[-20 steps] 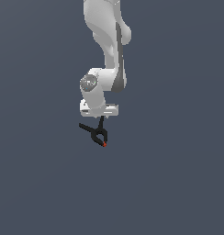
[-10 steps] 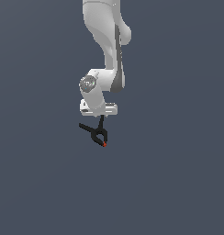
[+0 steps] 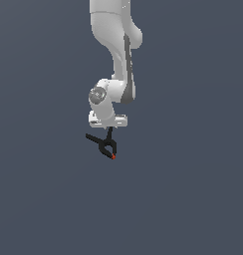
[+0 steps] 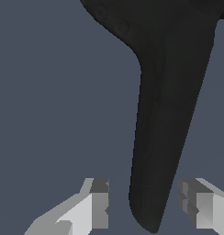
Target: Pick up the object and move it to a goal position.
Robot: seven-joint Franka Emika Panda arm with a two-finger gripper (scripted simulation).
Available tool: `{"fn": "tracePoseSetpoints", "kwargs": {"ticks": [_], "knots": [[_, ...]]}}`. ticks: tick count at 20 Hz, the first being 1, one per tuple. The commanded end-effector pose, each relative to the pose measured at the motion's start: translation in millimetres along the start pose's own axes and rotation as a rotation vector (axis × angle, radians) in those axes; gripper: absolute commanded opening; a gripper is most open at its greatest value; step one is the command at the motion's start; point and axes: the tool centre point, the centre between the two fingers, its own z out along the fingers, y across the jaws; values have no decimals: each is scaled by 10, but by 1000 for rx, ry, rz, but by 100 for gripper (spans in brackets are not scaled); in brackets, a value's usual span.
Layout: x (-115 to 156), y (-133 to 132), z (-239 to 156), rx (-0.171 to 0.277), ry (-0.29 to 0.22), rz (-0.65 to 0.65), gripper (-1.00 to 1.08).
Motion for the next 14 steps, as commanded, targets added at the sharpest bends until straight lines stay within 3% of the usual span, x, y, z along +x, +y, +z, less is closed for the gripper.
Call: {"fn": "tracePoseSetpoints", "kwargs": {"ticks": [1,2,14], "knots": [[-1,0,27,0,1,0,28],[-1,0,27,0,1,0,-100],[-1,-3,15,0,1,0,-100]]}}
